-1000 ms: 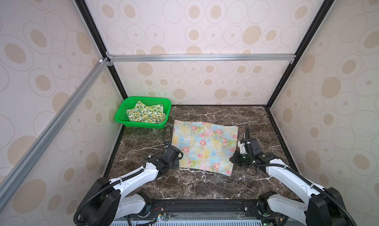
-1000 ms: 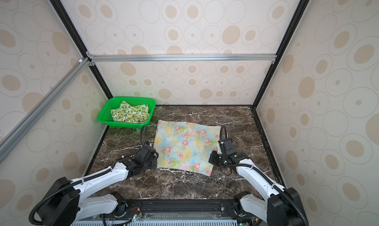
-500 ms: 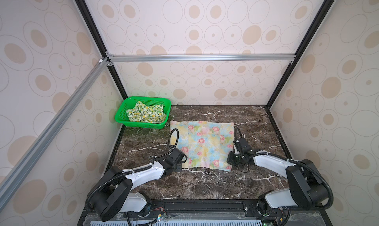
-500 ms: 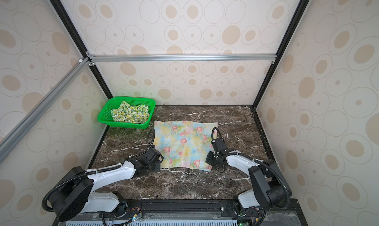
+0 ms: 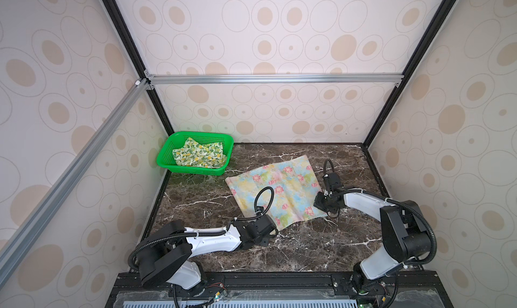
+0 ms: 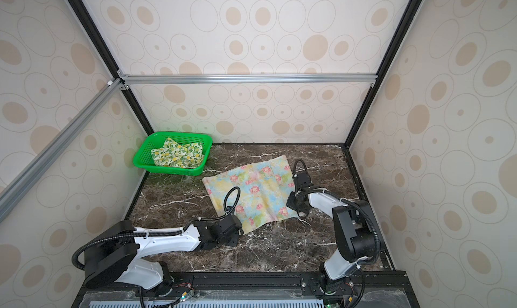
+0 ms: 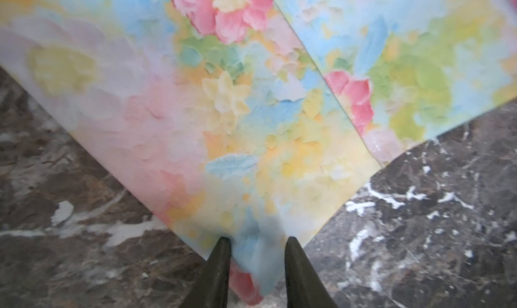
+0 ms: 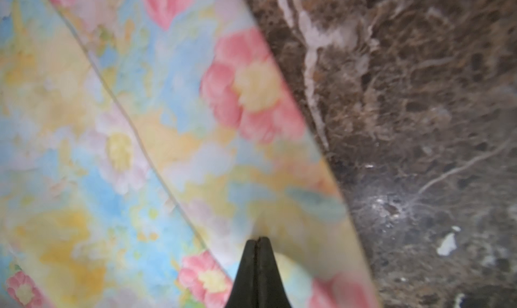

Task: Fold and stack skirts
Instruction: Rotate the skirt at the center of the table.

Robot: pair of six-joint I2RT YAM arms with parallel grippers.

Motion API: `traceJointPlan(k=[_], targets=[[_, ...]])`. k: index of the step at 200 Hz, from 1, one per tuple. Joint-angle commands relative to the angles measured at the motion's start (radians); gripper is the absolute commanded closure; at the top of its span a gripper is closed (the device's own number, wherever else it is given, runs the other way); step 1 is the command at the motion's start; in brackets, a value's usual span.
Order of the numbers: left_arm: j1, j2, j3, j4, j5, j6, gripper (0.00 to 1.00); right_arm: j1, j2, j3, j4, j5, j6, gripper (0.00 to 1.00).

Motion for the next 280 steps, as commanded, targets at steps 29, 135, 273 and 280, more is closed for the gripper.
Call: traceJointPlan(k=[29, 135, 273, 280], targets=[[0.046, -0.043, 0.135, -0.170, -0.117, 0.107, 0.62, 0.061, -0.066, -0.068, 0.017, -0.037, 0.052, 1.00], [0.063, 0.070, 0.038, 0.055, 0.033, 0.089, 0.68, -0.030, 0.144, 0.031, 0.072, 0.010, 0.108, 1.00], [-0.006, 0.142, 0.249, 0.006, 0.057, 0.121, 0.67, 0.052, -0.264, -0.090, -0.060, -0.085, -0.072, 0.78], [0.028, 0.114, 0.243, -0.034, 0.040, 0.148, 0.63, 0.079, -0.282, -0.094, -0.078, -0.079, -0.087, 0.76]])
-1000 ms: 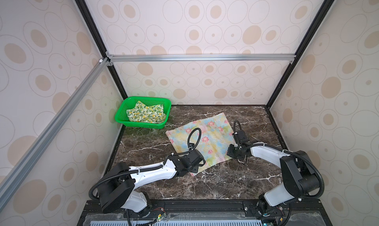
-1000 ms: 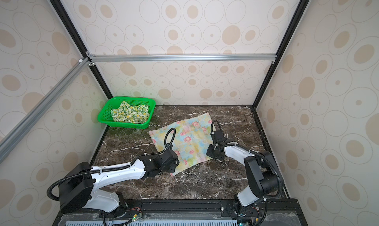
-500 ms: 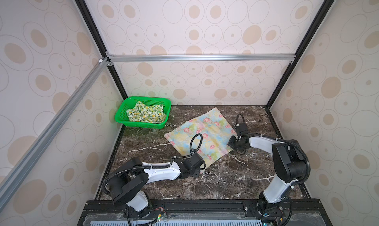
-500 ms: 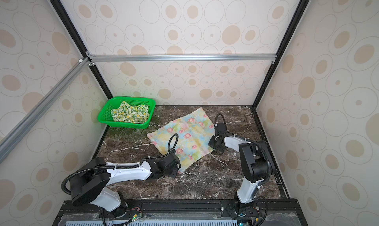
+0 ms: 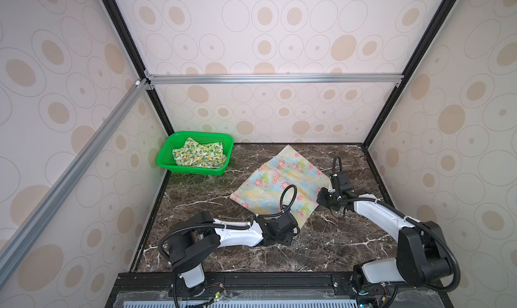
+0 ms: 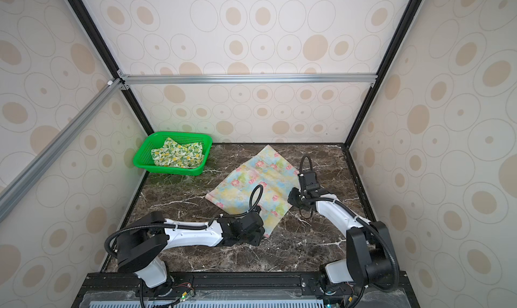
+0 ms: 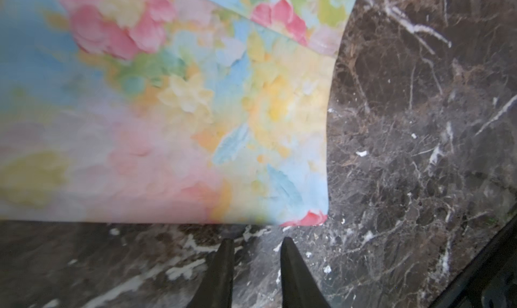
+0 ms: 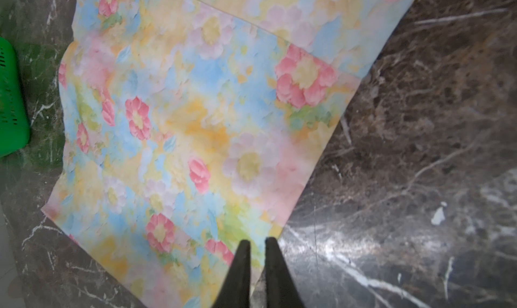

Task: Fold and stack skirts
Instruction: Rotate the skirt at the center of the table, then fold the skirt at the center of the table.

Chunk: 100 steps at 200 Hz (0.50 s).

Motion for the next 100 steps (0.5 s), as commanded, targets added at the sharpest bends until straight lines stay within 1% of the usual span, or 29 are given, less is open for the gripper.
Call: traceJointPlan(k=[1, 13, 25, 29, 40, 51, 64, 79, 100], targets=[[0.092, -0.103, 0.026, -0.158, -0.086, 0.063, 0.62, 0.085, -0.056, -0.031, -0.094, -0.010, -0.073, 0.75], [0.164, -0.158, 0.007, -0.235, -0.141, 0.112, 0.59, 0.129, -0.077, -0.036, -0.110, -0.015, -0.100, 0.73], [0.269, -0.218, -0.011, -0.300, -0.183, 0.139, 0.57, 0.158, -0.087, -0.033, -0.126, -0.018, -0.118, 0.72], [0.308, -0.239, -0.022, -0.307, -0.187, 0.153, 0.55, 0.163, -0.087, -0.033, -0.131, -0.014, -0.116, 0.72], [0.414, -0.301, -0.052, -0.300, -0.176, 0.194, 0.44, 0.170, -0.089, -0.042, -0.122, -0.026, -0.112, 0.72], [0.514, -0.332, -0.062, -0.297, -0.168, 0.223, 0.38, 0.172, -0.082, -0.049, -0.106, -0.040, -0.109, 0.71], [0.617, -0.327, -0.052, -0.277, -0.114, 0.266, 0.34, 0.173, -0.064, -0.050, -0.086, -0.052, -0.105, 0.71], [0.680, -0.272, -0.013, -0.270, -0.074, 0.298, 0.32, 0.175, -0.033, -0.034, -0.067, -0.069, -0.102, 0.72], [0.718, -0.180, 0.031, -0.255, -0.056, 0.319, 0.34, 0.175, 0.015, -0.002, -0.055, -0.094, -0.103, 0.72]])
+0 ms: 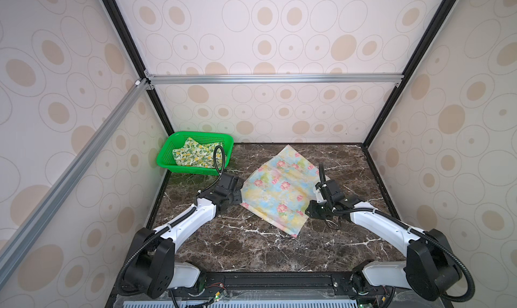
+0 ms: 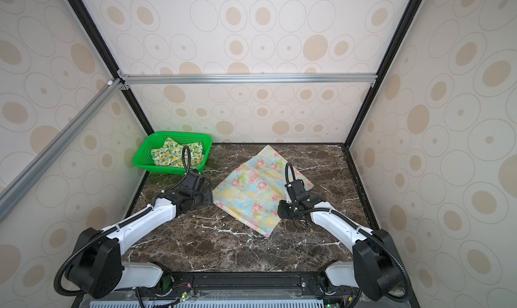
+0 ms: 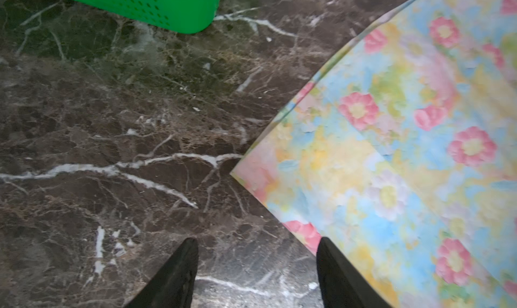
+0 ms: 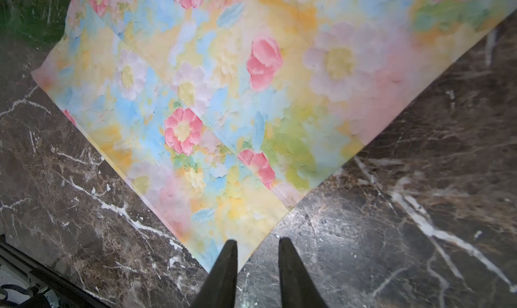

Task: Fold and stack skirts
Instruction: Fold the skirt at the center of the table.

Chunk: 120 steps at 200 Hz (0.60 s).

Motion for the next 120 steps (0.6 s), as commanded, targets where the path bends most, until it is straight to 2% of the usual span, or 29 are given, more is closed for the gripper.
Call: traceJointPlan(k=[1, 53, 120], targets=[[0.030, 0.090, 0.058, -0.028, 0.050, 0.081, 0.34, 0.006, 0.049, 0.035, 0.009, -0.035, -0.008, 0.73], [0.100, 0.198, 0.077, 0.078, 0.162, 0.044, 0.41, 0.008, 0.079, 0.055, 0.045, -0.058, 0.003, 0.75], [0.128, 0.243, 0.103, 0.128, 0.188, 0.000, 0.48, 0.007, 0.157, 0.078, 0.063, -0.088, 0.008, 0.77]])
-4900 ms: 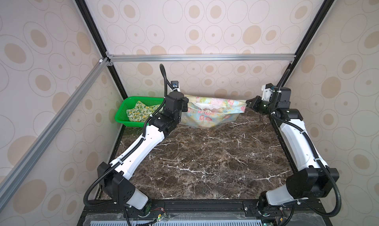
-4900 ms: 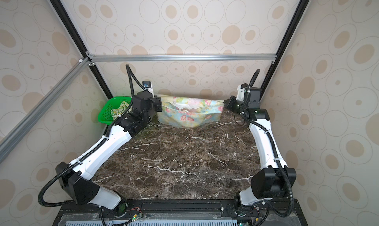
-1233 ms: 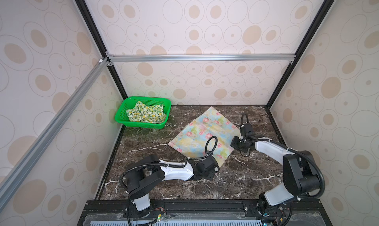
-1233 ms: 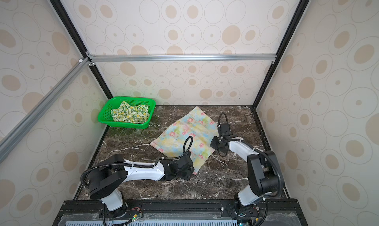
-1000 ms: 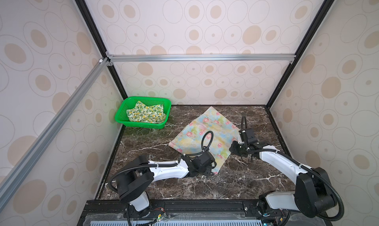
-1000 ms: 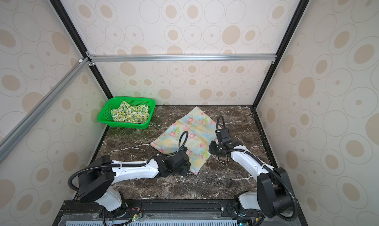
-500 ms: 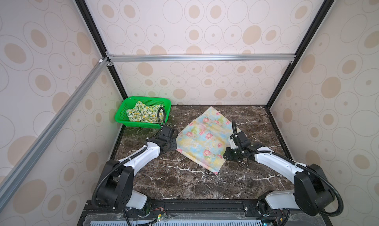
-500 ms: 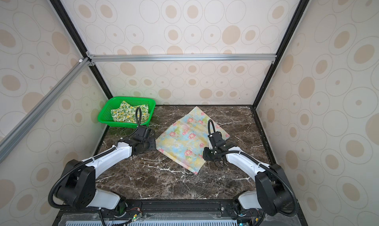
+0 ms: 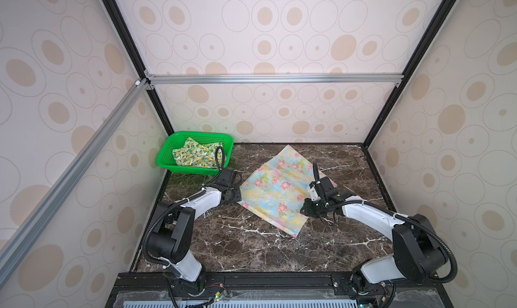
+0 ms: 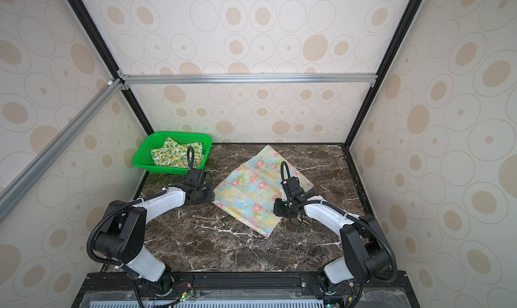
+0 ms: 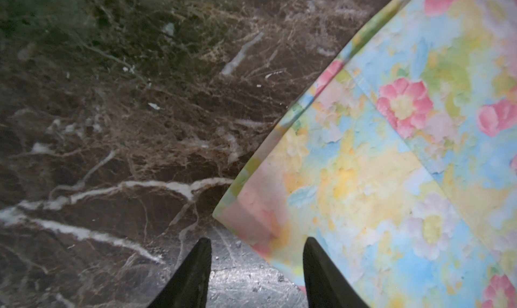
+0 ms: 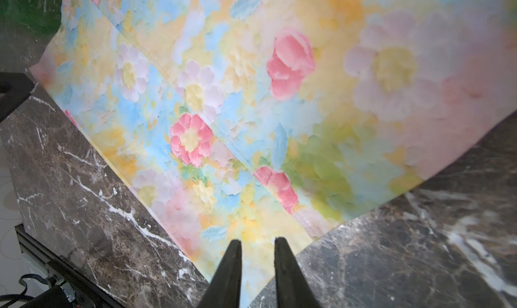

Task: Fold and stack skirts
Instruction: Fold the skirt at the center of the table.

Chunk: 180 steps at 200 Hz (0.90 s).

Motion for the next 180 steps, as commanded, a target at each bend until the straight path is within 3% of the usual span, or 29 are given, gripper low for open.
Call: traceJointPlan(k=[1, 98, 180], targets=[[0.024, 0.016, 0.039, 0.028, 0.026, -0.027, 0.48, 0.006, 0.029, 0.030, 0.010, -0.019, 0.007, 0.77], [0.045, 0.074, 0.058, 0.023, 0.016, -0.041, 0.61, 0.006, 0.050, 0.048, 0.009, -0.019, 0.009, 0.79], [0.057, 0.107, 0.064, 0.045, 0.016, -0.048, 0.66, 0.005, 0.057, 0.047, 0.010, -0.020, 0.013, 0.80]])
